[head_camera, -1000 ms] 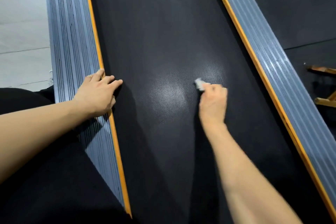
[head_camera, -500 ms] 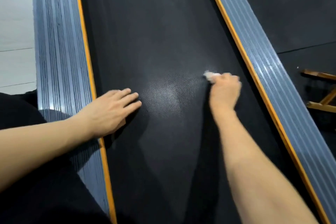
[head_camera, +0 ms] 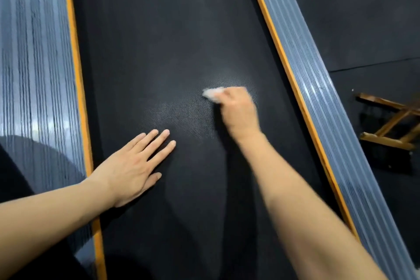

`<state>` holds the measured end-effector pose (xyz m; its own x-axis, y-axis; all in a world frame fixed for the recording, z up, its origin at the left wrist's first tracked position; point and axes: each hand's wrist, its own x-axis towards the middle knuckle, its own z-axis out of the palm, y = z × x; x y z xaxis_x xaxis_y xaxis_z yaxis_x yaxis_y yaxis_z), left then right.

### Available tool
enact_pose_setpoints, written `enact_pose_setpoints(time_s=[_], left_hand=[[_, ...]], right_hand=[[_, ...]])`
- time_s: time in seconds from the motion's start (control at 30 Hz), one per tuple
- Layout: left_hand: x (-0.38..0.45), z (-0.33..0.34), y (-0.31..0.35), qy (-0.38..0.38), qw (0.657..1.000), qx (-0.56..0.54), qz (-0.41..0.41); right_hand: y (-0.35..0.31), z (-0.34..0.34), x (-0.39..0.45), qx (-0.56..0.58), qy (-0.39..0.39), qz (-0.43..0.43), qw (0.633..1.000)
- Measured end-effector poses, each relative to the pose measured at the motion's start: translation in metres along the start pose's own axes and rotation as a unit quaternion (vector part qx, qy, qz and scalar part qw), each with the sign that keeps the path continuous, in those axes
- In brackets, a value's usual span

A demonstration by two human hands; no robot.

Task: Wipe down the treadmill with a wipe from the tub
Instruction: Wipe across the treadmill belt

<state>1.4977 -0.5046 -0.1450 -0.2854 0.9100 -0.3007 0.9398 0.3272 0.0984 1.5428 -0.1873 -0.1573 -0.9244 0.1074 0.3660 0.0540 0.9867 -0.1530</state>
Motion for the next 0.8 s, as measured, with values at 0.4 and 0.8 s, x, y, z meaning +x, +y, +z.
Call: enact_pose_setpoints(time_s=[0.4, 0.8], left_hand=[[0.000, -0.006, -0.003, -0.051, 0.998, 0.005, -0.019], [-0.008, -0.032, 0.001, -0.119, 0.992, -0.010, -0.034]], right_hand=[[-0.060, 0.011, 0.022, 0.022, 0.011, 0.139, 0.990], [0.052, -0.018, 0.013, -0.042, -0.021, 0.357, 0.933]])
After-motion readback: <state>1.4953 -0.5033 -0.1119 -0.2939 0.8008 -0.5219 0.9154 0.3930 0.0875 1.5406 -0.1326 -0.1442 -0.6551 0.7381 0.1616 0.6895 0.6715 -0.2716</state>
